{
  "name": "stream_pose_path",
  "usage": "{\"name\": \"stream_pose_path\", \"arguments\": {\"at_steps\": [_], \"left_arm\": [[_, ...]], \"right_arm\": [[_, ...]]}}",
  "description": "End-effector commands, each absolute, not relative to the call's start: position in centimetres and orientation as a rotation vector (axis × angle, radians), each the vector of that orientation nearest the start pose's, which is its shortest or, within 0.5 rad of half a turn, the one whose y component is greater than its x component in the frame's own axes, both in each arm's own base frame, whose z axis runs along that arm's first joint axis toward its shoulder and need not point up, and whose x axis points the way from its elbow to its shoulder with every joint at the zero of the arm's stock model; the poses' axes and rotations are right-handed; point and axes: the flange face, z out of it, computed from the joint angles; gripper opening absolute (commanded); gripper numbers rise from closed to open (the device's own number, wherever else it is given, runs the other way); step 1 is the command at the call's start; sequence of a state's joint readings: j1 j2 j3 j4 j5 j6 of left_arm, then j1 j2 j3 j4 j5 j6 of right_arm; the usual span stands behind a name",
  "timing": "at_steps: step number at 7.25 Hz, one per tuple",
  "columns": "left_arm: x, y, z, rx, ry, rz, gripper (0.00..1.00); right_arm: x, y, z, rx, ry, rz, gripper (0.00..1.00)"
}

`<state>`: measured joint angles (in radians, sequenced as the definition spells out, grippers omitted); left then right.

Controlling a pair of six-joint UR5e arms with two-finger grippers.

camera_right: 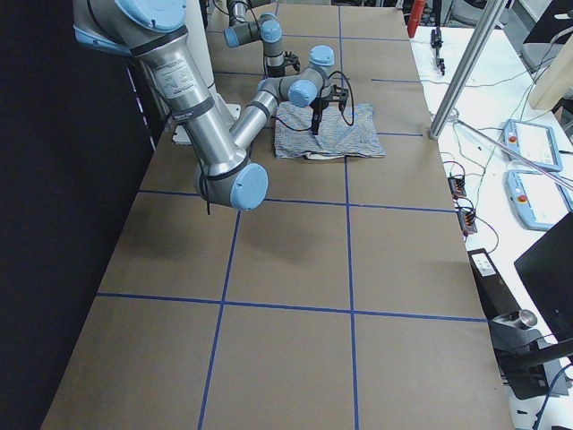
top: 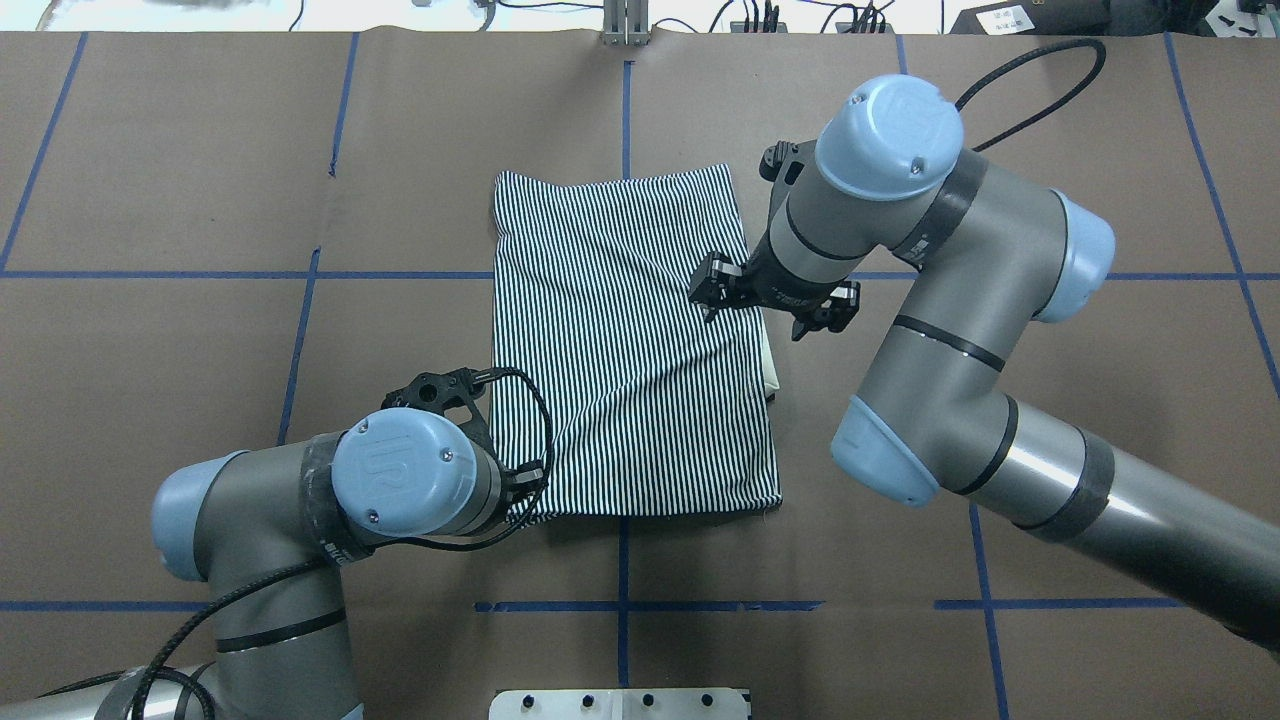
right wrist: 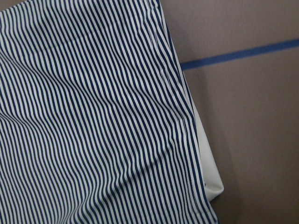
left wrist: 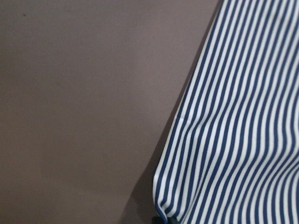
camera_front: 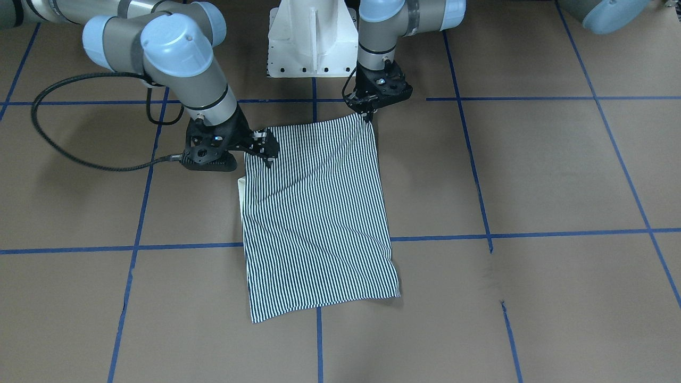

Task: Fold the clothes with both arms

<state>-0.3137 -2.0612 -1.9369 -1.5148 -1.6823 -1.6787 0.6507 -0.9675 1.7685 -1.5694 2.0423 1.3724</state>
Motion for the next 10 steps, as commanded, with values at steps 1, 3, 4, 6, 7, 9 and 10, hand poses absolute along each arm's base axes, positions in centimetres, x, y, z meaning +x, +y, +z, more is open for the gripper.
{"name": "stream_pose_path", "arguments": {"at_steps": [1,3,4,6,7,9,10], "left_arm": [[52.6,-29.7,23.9,-0.003,0.815,-0.3,0.0],[53.1,-29.6,24.3,-0.004,0.807,-0.297,0.0],[53.2,-29.5,24.4,-0.004,0.805,-0.296,0.0],[53.4,-29.6,24.5,-0.004,0.8,-0.297,0.0],[53.4,-29.6,24.5,-0.004,0.8,-0.297,0.0],[53.4,-29.6,24.5,-0.005,0.802,-0.298,0.0],[53.4,-29.6,24.5,-0.005,0.802,-0.298,0.0]], "right_arm": [[-50.4,-40.9,21.3,-0.212,-0.884,0.442,1.0],[-56.0,-34.0,22.4,-0.258,-0.818,0.607,1.0],[-57.6,-31.7,23.1,-0.256,-0.797,0.664,1.0],[-59.5,-30.0,25.3,-0.232,-0.746,0.714,1.0],[-59.5,-30.4,25.9,-0.227,-0.736,0.723,1.0],[-59.1,-31.3,26.4,-0.216,-0.73,0.741,1.0],[-59.4,-31.6,26.9,-0.2,-0.719,0.747,1.0]]}}
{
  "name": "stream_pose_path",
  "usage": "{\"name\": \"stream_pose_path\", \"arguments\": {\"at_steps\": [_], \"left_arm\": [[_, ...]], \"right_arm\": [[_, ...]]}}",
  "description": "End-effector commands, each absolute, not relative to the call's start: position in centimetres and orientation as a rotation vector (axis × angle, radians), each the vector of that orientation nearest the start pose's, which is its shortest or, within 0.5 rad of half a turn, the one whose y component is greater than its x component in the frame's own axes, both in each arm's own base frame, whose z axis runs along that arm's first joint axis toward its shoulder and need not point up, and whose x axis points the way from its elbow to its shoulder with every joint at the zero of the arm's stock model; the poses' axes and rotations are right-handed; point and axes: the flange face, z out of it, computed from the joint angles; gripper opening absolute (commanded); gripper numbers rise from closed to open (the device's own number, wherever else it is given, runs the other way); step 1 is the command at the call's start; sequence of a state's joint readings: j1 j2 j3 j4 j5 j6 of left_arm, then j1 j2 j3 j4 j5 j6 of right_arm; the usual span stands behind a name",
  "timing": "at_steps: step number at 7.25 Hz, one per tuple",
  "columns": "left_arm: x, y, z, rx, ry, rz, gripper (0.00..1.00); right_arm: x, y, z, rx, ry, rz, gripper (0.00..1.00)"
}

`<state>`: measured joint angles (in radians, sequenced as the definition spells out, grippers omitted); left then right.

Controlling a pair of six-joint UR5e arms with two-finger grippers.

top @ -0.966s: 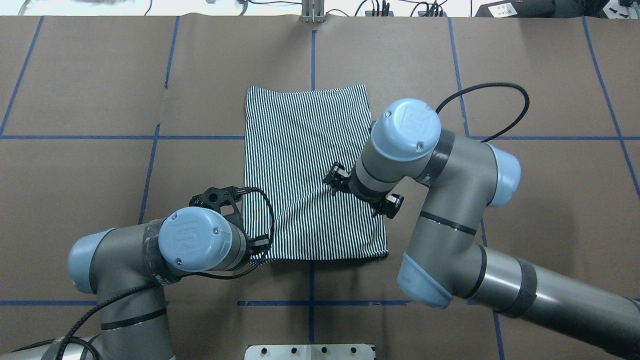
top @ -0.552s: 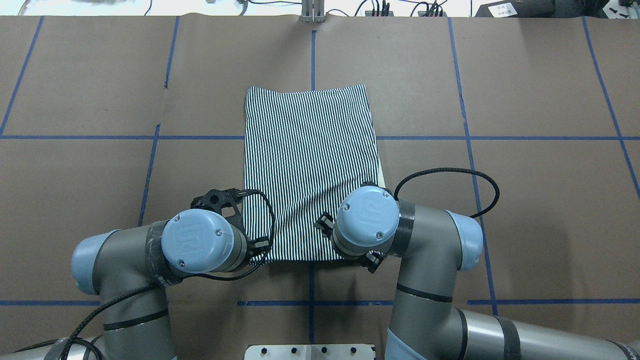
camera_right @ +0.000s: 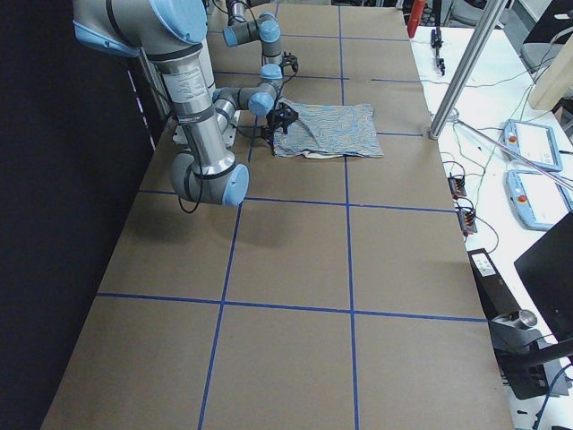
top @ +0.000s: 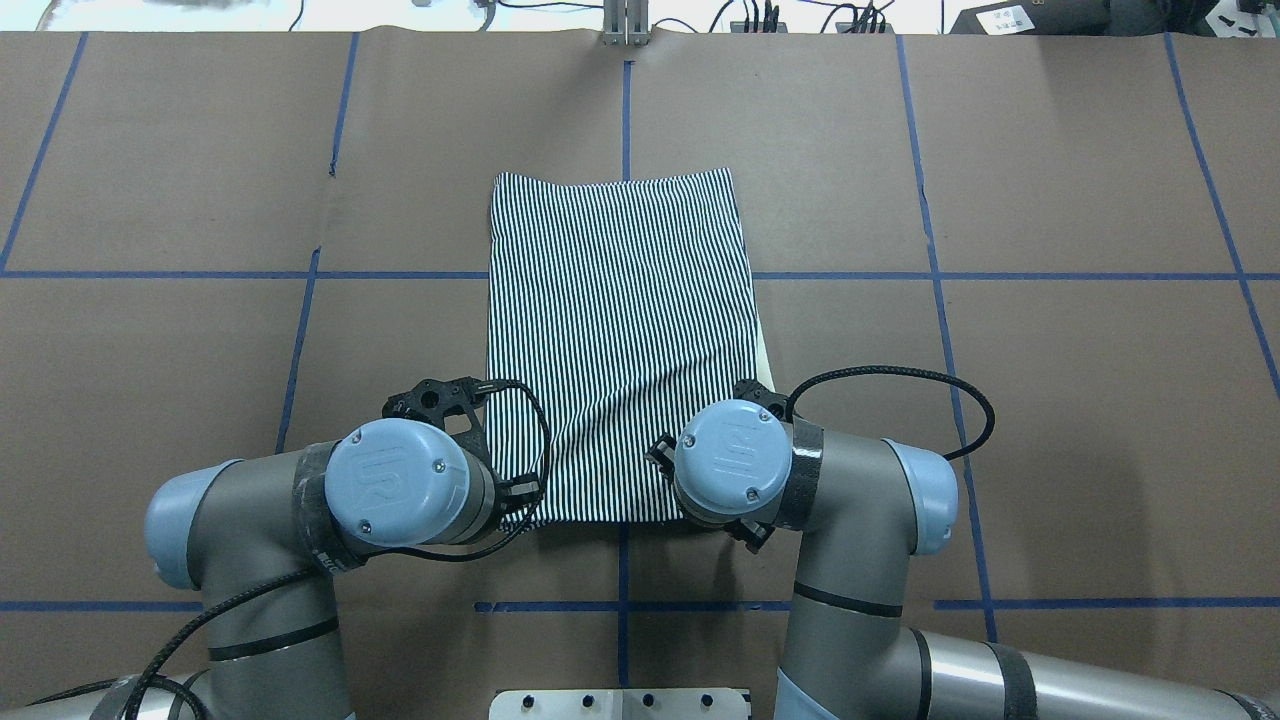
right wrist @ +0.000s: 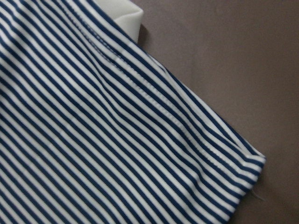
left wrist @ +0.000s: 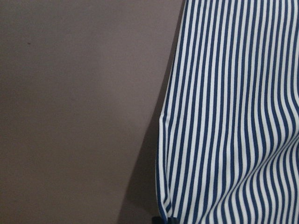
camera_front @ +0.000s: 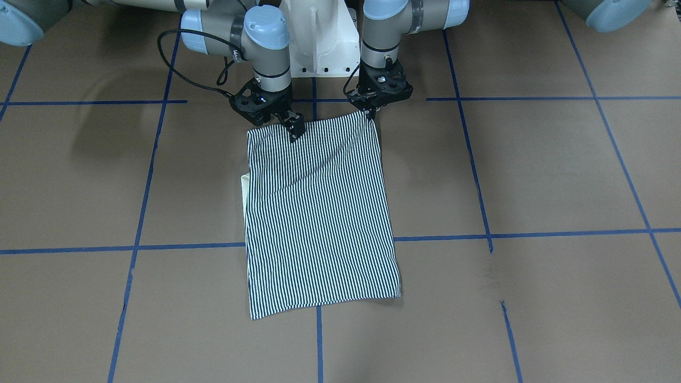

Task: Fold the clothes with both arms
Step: 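Grasp the shirt's near edge with both grippers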

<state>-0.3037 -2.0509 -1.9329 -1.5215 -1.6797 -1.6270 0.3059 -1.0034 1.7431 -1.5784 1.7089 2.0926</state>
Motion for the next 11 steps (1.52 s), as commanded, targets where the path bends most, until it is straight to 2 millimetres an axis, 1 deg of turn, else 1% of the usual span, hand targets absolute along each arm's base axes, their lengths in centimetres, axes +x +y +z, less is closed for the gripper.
{"name": "stream_pose_path", "arguments": {"at_steps": [1,2,3,4,5,6,7,9,11], "left_arm": [[53.4,-29.6,24.4,-0.004,0.805,-0.298,0.0],[53.4,-29.6,24.5,-0.005,0.804,-0.298,0.0],[53.4,-29.6,24.5,-0.005,0.804,-0.298,0.0],[53.4,-29.6,24.5,-0.005,0.804,-0.298,0.0],[53.4,-29.6,24.5,-0.005,0.804,-0.298,0.0],[53.4,-29.6,24.5,-0.005,0.804,-0.298,0.0],[53.4,-29.6,24.5,-0.005,0.804,-0.298,0.0],[53.4,-29.6,24.4,-0.005,0.804,-0.298,0.0],[53.4,-29.6,24.4,-0.004,0.805,-0.298,0.0]], "right_arm": [[-59.9,-31.7,27.5,-0.193,-0.709,0.75,1.0],[-59.9,-31.6,27.4,-0.195,-0.709,0.748,1.0],[-59.8,-31.7,27.3,-0.196,-0.709,0.749,0.85],[-59.6,-31.7,26.9,-0.199,-0.716,0.748,0.56],[-59.4,-31.7,26.9,-0.2,-0.716,0.747,0.29],[-59.1,-31.6,26.5,-0.198,-0.704,0.749,0.03],[-58.6,-31.4,25.7,-0.193,-0.7,0.752,0.0],[-58.9,-31.3,25.9,-0.192,-0.693,0.751,0.0],[-58.7,-31.2,25.4,-0.196,-0.704,0.747,0.0]]}}
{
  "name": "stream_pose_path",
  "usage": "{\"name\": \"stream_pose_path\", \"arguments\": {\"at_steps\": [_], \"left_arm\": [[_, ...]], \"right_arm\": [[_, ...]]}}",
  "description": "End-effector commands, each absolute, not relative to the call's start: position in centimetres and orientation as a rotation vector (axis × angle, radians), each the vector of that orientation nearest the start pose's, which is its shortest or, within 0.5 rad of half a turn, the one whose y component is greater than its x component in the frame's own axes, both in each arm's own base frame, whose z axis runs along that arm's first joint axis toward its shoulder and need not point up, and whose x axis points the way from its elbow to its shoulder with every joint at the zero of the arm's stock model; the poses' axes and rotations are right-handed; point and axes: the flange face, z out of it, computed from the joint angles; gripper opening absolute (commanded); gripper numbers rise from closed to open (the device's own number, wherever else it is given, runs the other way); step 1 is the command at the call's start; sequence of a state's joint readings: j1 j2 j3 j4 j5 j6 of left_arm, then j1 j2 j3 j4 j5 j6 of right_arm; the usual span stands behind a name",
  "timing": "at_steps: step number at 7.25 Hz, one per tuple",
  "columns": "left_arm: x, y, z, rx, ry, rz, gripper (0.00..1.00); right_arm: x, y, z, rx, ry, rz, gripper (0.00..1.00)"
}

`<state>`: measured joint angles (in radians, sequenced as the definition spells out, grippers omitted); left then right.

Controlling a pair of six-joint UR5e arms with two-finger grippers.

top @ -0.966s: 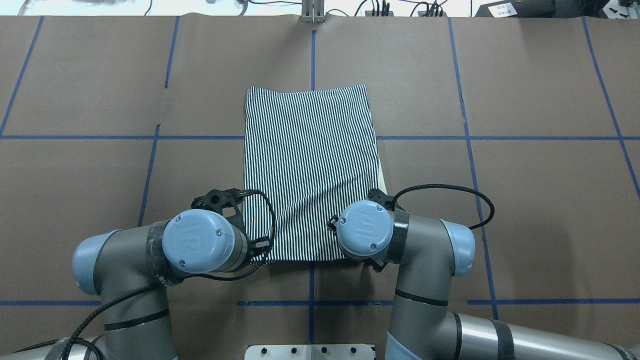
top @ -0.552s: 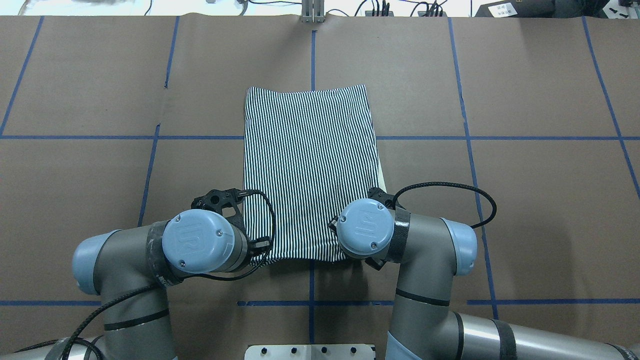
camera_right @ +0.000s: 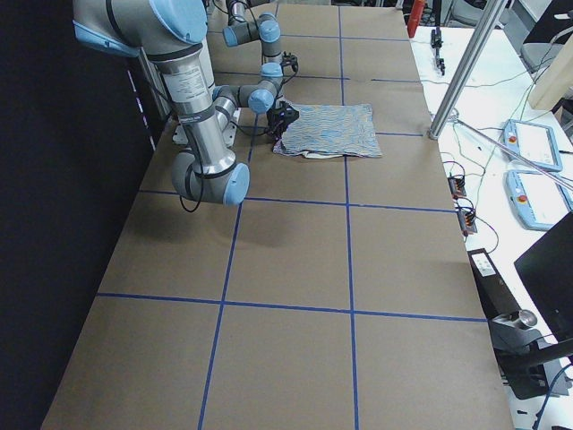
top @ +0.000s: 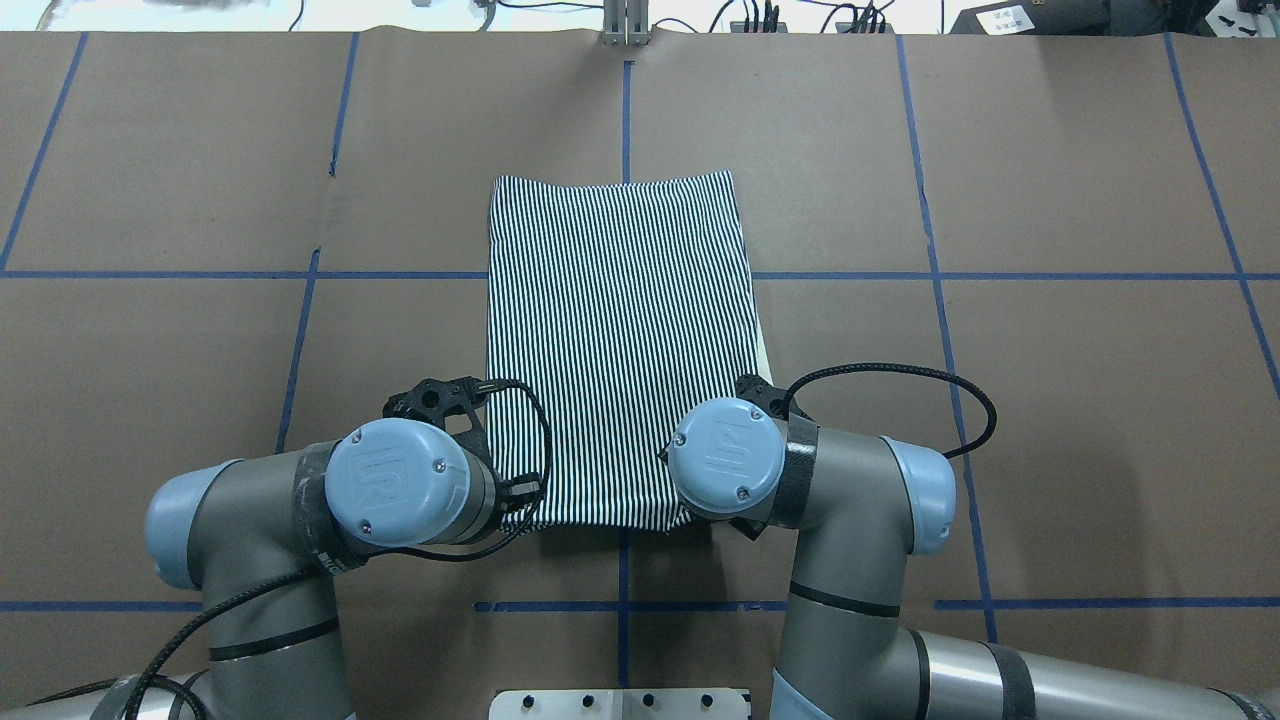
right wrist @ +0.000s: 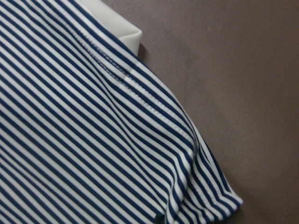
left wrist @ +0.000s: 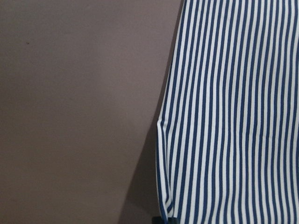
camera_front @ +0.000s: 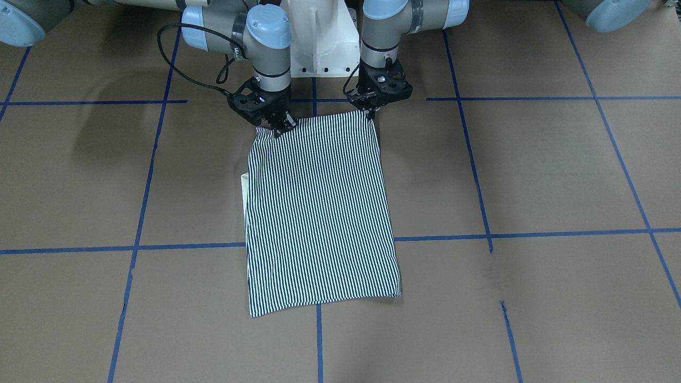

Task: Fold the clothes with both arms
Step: 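Grasp the shirt's near edge with both grippers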

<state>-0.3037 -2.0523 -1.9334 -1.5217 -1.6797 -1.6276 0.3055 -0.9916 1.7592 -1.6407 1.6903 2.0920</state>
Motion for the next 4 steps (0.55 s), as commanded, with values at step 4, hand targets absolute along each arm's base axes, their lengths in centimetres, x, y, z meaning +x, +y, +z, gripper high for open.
{"name": "stream_pose_path", "arguments": {"at_steps": [4], "left_arm": [[55.5,-22.7,23.5,-0.058,0.816,-0.197,0.0]], "right_arm": [[-57.5,-26.7,22.2,-0.235,-0.78,0.67,0.0]]}}
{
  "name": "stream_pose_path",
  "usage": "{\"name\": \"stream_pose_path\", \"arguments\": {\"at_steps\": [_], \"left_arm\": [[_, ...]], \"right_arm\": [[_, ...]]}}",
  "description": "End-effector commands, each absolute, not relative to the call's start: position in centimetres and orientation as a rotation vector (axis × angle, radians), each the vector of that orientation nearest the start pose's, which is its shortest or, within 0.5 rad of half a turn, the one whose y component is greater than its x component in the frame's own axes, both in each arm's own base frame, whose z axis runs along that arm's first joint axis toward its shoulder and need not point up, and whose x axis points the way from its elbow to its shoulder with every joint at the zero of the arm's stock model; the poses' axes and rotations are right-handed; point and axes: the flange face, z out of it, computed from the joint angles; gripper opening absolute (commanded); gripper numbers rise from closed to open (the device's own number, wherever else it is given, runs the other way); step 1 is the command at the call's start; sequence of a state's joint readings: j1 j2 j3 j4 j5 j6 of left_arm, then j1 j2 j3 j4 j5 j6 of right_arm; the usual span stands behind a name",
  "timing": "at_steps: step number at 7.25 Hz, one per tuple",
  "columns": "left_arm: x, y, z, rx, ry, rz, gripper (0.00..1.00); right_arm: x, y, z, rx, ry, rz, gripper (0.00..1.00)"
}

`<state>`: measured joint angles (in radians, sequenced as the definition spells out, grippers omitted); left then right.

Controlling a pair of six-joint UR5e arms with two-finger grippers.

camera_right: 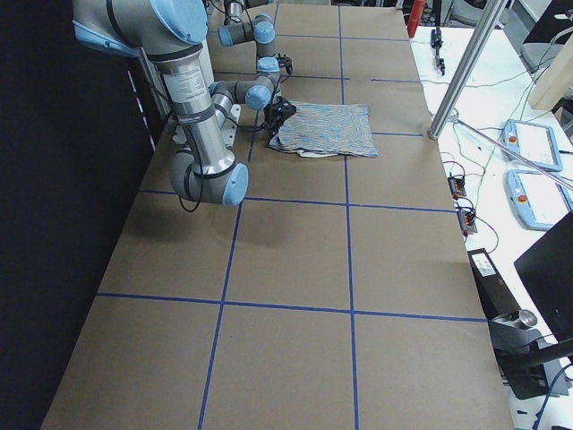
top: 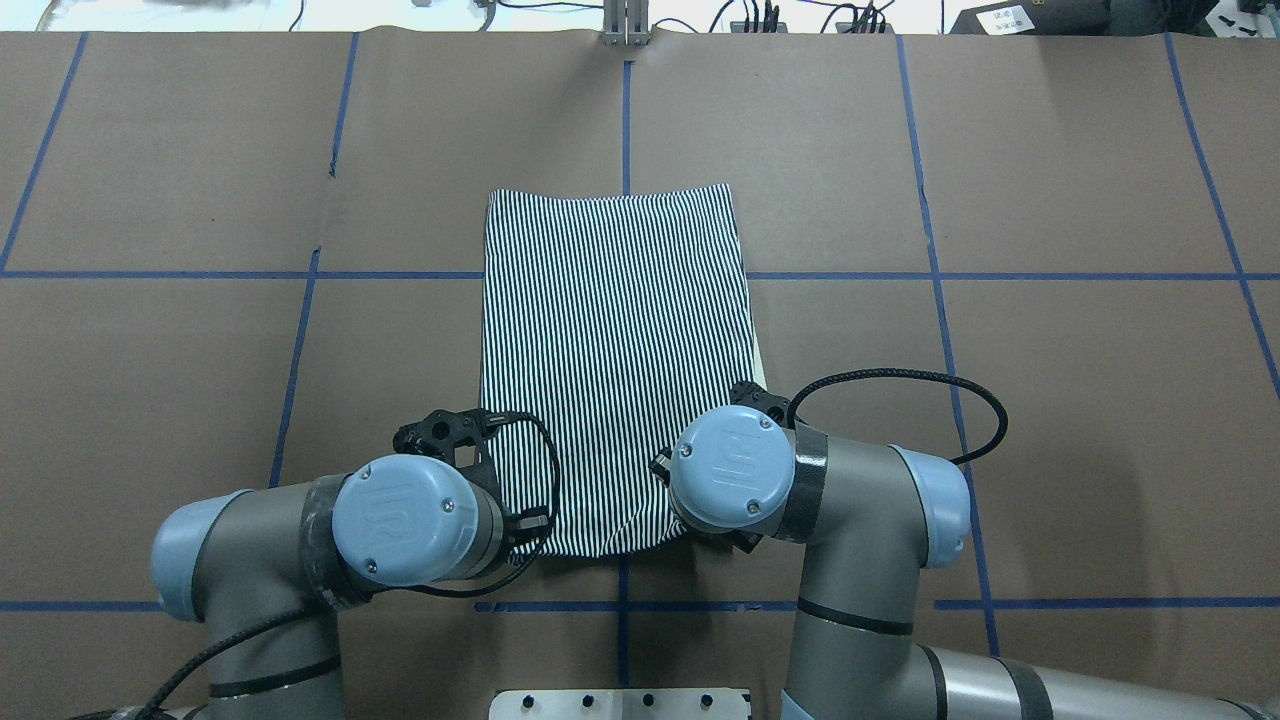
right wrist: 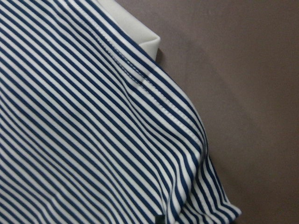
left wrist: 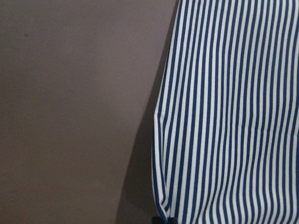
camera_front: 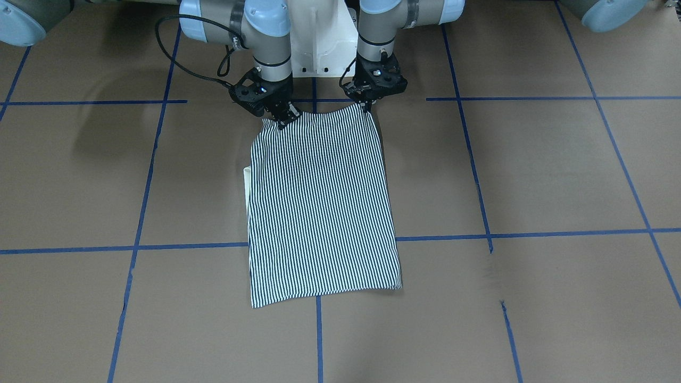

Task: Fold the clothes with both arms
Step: 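Grasp the shirt's near edge with both grippers, then lift the near edge with both grippers and fold it away from the robot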

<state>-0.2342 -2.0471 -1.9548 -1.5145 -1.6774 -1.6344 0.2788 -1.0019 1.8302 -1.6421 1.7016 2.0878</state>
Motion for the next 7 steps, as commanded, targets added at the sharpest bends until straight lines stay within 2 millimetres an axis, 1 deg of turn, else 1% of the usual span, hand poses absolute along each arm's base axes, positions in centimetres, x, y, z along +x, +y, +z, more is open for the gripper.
{"name": "stream_pose_path", "arguments": {"at_steps": [1,2,3,4,5,6,7], "left_arm": [[55.1,-21.0,22.5,-0.068,0.827,-0.173,0.0],[53.8,-20.6,21.5,-0.07,0.832,-0.167,0.0],[52.7,-20.6,20.8,-0.07,0.829,-0.16,0.0],[52.6,-21.3,20.8,-0.062,0.828,-0.172,0.0],[51.9,-23.2,20.9,-0.048,0.831,-0.203,0.0],[51.4,-25.1,20.7,-0.027,0.841,-0.234,0.0],[50.4,-28.1,20.4,0.0,0.882,-0.28,0.0]], "right_arm": [[-56.3,-24.0,22.2,-0.248,-0.789,0.633,0.0],[-55.6,-22.5,22.7,-0.254,-0.783,0.613,0.0],[-55.9,-22.0,22.8,-0.256,-0.78,0.605,0.0],[-56.1,-22.0,22.6,-0.252,-0.783,0.597,0.0],[-55.7,-23.6,22.4,-0.225,-0.8,0.616,0.0],[-54.8,-26.1,21.8,-0.186,-0.842,0.61,0.0],[-53.6,-29.0,21.4,-0.148,-0.901,0.609,0.0]]}}
